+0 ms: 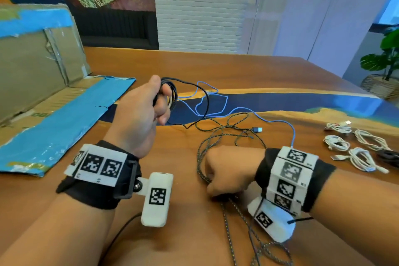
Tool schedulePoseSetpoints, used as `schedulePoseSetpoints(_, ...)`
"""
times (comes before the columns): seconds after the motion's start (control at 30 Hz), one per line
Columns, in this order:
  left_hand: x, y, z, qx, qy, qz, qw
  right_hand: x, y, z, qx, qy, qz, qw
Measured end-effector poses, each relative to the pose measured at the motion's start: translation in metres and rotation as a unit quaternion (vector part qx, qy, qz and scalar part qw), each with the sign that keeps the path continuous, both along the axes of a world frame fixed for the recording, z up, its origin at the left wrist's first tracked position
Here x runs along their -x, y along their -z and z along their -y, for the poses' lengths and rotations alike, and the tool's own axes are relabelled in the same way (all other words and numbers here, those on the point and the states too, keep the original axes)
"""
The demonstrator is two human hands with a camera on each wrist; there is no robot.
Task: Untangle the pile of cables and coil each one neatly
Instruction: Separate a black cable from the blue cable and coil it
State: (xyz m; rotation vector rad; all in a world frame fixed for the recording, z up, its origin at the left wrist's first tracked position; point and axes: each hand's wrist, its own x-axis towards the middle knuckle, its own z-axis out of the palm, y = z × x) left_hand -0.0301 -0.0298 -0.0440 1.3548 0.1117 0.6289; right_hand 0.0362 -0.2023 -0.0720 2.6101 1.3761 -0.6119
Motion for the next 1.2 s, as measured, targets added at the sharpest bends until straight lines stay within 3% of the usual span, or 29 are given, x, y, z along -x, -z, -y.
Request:
schedulePoseSetpoints(0.1,0.004,-0.006,-0.004,-0.003,-0.008,0.042,0.999,-0.022,-0.008,-0.009,-0.107,0.070,-0.063,0.990)
schedulePoseSetpoints(0.17,0.005,-0.010,-0.008,-0.007,-0.019,0.063,0.998,-0.042,-0.023,-0.015,-0.254,0.153,-0.127,0.947)
schedulePoseSetpoints(0.27,0.006,-0.012,-0.011,-0.018,-0.040,0.076,0.996,-0.077,-0.053,-0.022,-0.468,0.247,-0.201,0.824)
schedulePoseSetpoints(0.4,0.005,-0.011,-0.013,-0.020,-0.052,0.080,0.995,-0.117,-0.084,-0.032,-0.669,0.289,-0.236,0.643)
schedulePoseSetpoints(0.47,0.005,-0.010,-0.013,-0.021,-0.055,0.083,0.995,-0.131,-0.088,-0.033,-0.727,0.293,-0.225,0.579)
schedulePoseSetpoints(0.5,0.004,-0.010,-0.014,-0.022,-0.058,0.084,0.995,-0.138,-0.085,-0.033,-0.737,0.301,-0.216,0.565)
schedulePoseSetpoints(0.53,0.004,-0.010,-0.014,-0.022,-0.062,0.085,0.994,-0.144,-0.079,-0.033,-0.732,0.313,-0.207,0.569)
schedulePoseSetpoints(0.57,0.004,-0.010,-0.014,-0.022,-0.066,0.085,0.994,-0.149,-0.071,-0.033,-0.709,0.325,-0.197,0.594)
schedulePoseSetpoints(0.63,0.004,-0.009,-0.014,-0.022,-0.074,0.087,0.993,-0.152,-0.051,-0.028,-0.613,0.352,-0.182,0.684)
schedulePoseSetpoints(0.73,0.004,-0.007,-0.015,-0.030,-0.082,0.084,0.993,-0.150,-0.028,-0.014,-0.396,0.356,-0.134,0.836)
schedulePoseSetpoints(0.8,0.003,-0.007,-0.015,-0.040,-0.083,0.081,0.992,-0.138,-0.028,-0.007,-0.286,0.325,-0.058,0.899)
schedulePoseSetpoints(0.83,0.003,-0.007,-0.015,-0.048,-0.081,0.081,0.992,-0.134,-0.031,-0.005,-0.271,0.304,-0.013,0.913)
schedulePoseSetpoints(0.9,0.002,-0.010,-0.011,-0.067,-0.067,0.084,0.992,-0.122,-0.041,-0.004,-0.338,0.245,0.056,0.907)
schedulePoseSetpoints(0.93,0.002,-0.012,-0.009,-0.080,-0.054,0.084,0.992,-0.113,-0.046,-0.005,-0.409,0.205,0.031,0.889)
schedulePoseSetpoints(0.97,0.002,-0.015,-0.004,-0.093,-0.036,0.081,0.992,-0.100,-0.053,-0.008,-0.468,0.155,-0.045,0.869)
schedulePoseSetpoints(1.03,0.002,-0.022,0.005,-0.101,0.006,0.072,0.992,-0.076,-0.058,-0.016,-0.538,0.038,-0.220,0.813)
schedulePoseSetpoints(1.1,0.004,-0.026,0.010,-0.059,0.055,0.069,0.994,-0.060,-0.058,-0.021,-0.585,-0.028,-0.320,0.744)
schedulePoseSetpoints(1.2,0.007,-0.022,0.001,0.054,0.151,0.059,0.985,-0.048,-0.061,-0.017,-0.654,0.005,-0.397,0.644)
